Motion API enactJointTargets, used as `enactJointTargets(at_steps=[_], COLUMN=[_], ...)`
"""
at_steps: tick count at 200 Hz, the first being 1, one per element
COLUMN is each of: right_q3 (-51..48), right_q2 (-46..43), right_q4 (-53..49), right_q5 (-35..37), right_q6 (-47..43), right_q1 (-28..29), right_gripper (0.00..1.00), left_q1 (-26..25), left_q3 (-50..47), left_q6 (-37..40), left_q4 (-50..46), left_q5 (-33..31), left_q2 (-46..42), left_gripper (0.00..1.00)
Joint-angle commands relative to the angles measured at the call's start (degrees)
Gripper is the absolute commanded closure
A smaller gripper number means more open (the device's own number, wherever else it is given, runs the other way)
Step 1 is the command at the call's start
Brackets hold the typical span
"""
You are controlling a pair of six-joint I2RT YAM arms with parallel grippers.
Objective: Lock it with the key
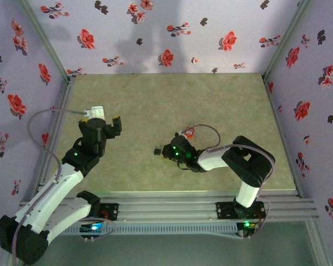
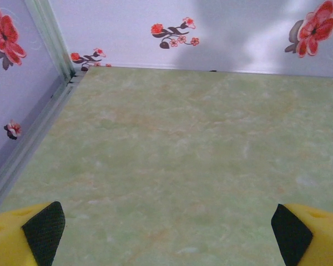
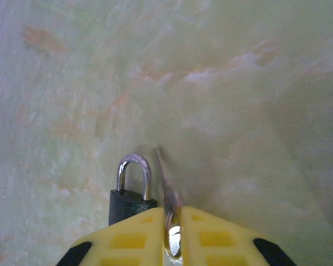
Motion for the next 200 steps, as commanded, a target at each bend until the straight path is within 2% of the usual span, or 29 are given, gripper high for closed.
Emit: enactJointTargets(at_steps=[1, 32, 67, 104, 162, 171, 182, 200], right_q3=[1.36, 1.82, 2.46, 4.43, 9.23, 10.23, 11.34, 12.9], right_q2=[-1.28, -2.31, -3.68, -7.3, -15.41, -16.65, -18.21, -20.92], right_q4=[-2.31, -3.87, -5.77, -11.42, -22.74, -24.87, -27.29, -30.68], right_q5=[-0.38, -0.03, -0.03, 0.95, 4.72, 5.73, 7.23, 9.55], right_q6=[-0.18, -0.75, -1.69, -5.03, -13.97, -15.53, -17.36, -20.05], right_q1=[-0.41, -0.36, -0.35, -0.25, 1.14, 1.58, 2.18, 2.85], right_gripper=[0.83, 0.78, 0.67, 0.48, 0.26, 0.2, 0.01, 0.01], left_q1=[-0.38, -0.47, -0.65, -0.73, -0.74, -0.76, -0.75, -0.78], left_q3=[-0.93, -1.17, -1.38, -1.5, -1.81, -1.79, -1.78, -1.81], left_q6=[1.95, 2.59, 3.15, 3.04, 2.36, 2.41, 2.41, 2.37], left_q4=[3.04, 3.44, 3.75, 3.84, 3.83, 3.79, 3.83, 3.83], left_q5=[-3.53, -3.73, -3.73, -3.73, -4.01, -4.06, -4.16, -4.44], left_q2=[0.27, 0.4, 0.35, 0.44, 0.41, 0.4, 0.43, 0.41], left_gripper=[0.0, 0.0, 0.0, 0.0, 0.0, 0.0, 0.0, 0.0])
